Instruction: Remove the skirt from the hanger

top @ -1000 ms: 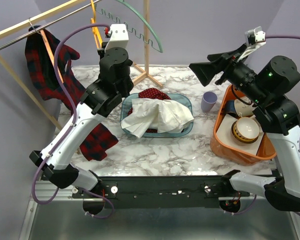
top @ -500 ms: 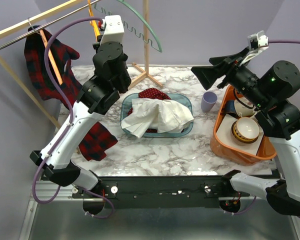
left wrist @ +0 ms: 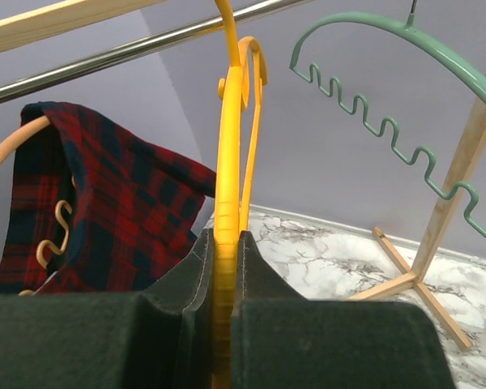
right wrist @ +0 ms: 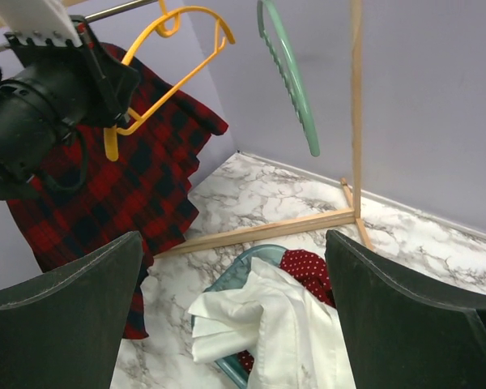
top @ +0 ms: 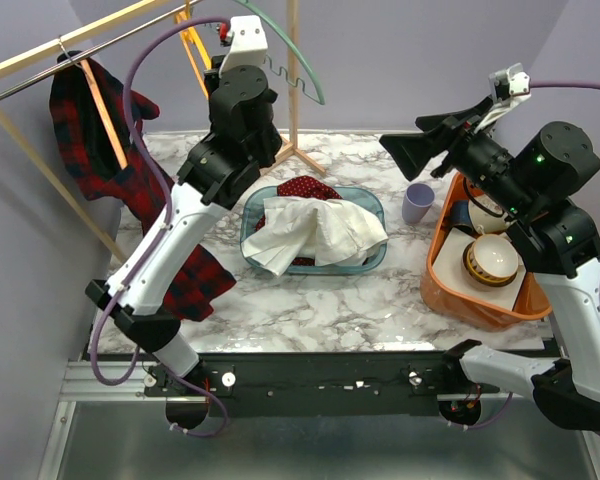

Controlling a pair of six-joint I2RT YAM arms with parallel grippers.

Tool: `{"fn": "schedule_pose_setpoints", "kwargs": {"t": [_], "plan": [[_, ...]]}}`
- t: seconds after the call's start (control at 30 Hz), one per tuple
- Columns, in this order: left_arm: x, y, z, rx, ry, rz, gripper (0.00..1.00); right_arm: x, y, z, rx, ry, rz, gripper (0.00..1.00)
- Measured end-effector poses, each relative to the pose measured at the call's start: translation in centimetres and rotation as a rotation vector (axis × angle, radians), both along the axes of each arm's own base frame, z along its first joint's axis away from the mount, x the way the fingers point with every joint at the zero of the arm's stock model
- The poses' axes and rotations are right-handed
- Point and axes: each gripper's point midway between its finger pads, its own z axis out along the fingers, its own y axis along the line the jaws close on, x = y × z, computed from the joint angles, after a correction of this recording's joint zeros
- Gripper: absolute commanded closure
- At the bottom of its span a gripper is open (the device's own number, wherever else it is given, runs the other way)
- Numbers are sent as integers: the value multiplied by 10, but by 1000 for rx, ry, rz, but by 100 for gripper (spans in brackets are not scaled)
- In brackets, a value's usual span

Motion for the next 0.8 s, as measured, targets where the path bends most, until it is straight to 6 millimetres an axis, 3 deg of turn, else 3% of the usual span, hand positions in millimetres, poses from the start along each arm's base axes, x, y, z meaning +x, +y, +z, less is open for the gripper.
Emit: {"fn": "schedule_pose_setpoints", "kwargs": {"t": [0.27, 0.6, 0.7, 0.77, 0.8], "plan": [[15, -8, -17, -10, 51, 9, 100, -6, -5, 3, -13, -30, -6, 0], [12, -9, -3, -34, 30, -12, 100, -19, -12, 10, -8, -69, -9, 0], [9, -12, -2, -28, 28, -22, 91, -19, -12, 10, -11, -71, -9, 0], [10, -13, -4, -19, 36, -24, 100, -19, -12, 9, -12, -68, -9, 0], [10, -14, -6, -15, 44, -24, 100, -18, -12, 8, -13, -66, -9, 0]]}}
